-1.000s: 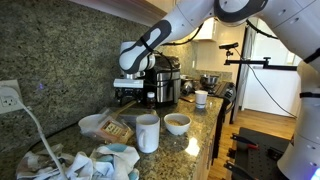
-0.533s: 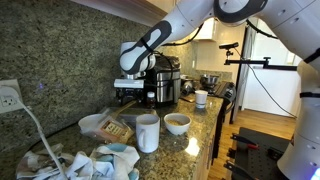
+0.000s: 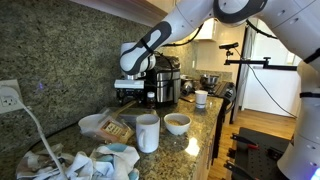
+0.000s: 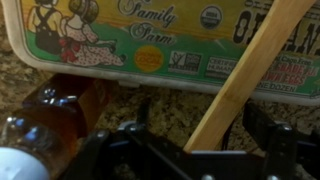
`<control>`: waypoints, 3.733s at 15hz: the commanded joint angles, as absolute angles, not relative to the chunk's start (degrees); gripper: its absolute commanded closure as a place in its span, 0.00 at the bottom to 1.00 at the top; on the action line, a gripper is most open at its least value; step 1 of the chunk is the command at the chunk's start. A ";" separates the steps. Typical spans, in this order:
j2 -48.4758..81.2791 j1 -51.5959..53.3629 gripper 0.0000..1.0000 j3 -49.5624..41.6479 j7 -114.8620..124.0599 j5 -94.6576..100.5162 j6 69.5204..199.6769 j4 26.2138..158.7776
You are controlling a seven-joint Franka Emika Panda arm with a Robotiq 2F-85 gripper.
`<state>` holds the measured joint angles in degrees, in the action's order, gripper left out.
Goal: Use the wooden spoon to mix the contents in the bowl
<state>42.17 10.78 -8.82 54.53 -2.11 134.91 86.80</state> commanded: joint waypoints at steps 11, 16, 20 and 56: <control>42.44 12.26 0.93 -9.60 61.38 3.56 133.59 85.78; 42.02 12.49 0.93 -9.76 61.97 3.63 134.32 85.95; 40.50 11.95 0.93 -8.91 61.77 2.68 134.48 86.44; 20.04 9.09 0.93 -4.07 60.46 0.88 128.69 108.22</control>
